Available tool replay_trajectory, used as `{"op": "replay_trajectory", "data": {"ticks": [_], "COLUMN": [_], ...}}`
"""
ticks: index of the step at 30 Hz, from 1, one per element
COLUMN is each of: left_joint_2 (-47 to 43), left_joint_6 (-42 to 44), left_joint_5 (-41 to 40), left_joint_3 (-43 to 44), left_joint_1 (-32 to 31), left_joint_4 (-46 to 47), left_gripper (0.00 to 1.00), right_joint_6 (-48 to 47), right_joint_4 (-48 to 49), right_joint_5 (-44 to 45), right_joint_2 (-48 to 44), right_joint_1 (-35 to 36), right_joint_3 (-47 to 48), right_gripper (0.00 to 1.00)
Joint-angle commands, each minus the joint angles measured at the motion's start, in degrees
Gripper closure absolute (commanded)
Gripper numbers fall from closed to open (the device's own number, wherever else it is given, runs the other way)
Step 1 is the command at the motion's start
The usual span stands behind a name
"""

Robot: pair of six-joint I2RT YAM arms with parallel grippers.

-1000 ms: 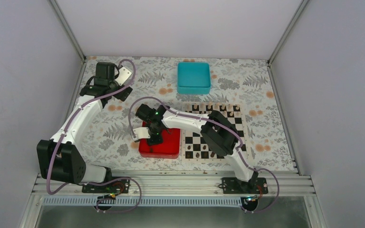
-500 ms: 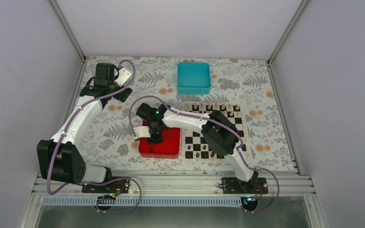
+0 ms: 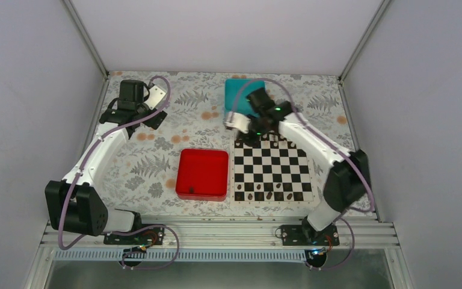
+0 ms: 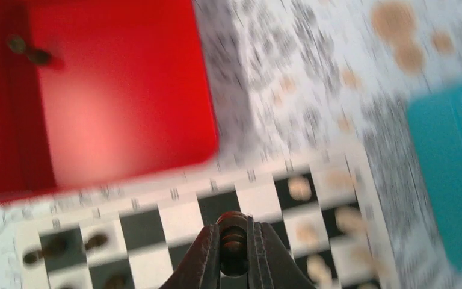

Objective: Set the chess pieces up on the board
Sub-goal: Place the chess piece on the chessboard.

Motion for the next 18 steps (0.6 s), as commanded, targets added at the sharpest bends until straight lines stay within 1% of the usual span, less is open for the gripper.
{"op": "replay_trajectory", "data": {"ticks": [1,2,7,12,15,18], "left_joint_2": [-2.0,-2.2,-2.8,-3.4,-4.4,-5.2], "left_joint_6": [-1.1,-1.2,-1.5,-1.8,-1.9,-1.9], "left_joint_5": [1.0,1.1,1.6,2.1,2.5,2.8], "left_joint_3": [-0.1,-0.1,-0.2,0.0,-0.5,-1.0], "left_joint_1": [0.4,0.3,0.3,0.3,0.3,0.3], "left_joint_4": [0.2,0.2,0.2,-0.3,-0.1,0.0], "left_gripper": [0.0,0.0,0.0,0.0,0.0,0.0], "right_joint_6": [-0.1,-0.5,-4.3,-9.3,-12.3,-14.0], "right_joint_4": [-2.6,-2.7,-4.0,-4.4,-4.3,-4.1], "right_joint_5": [0.5,1.0,2.4,3.5,4.1,4.5], "right_joint_2": [-9.3,-11.6,-22.1,-29.6,-31.8,-32.4], "right_joint_1": [-8.1,-11.2,-21.6,-31.3,-35.5,-37.1], "right_joint_3": [-11.0,-14.0,-26.6,-35.6,-39.5,-42.3], "right_gripper": [0.96,0.96,0.96,0.96,0.96,0.96]}}
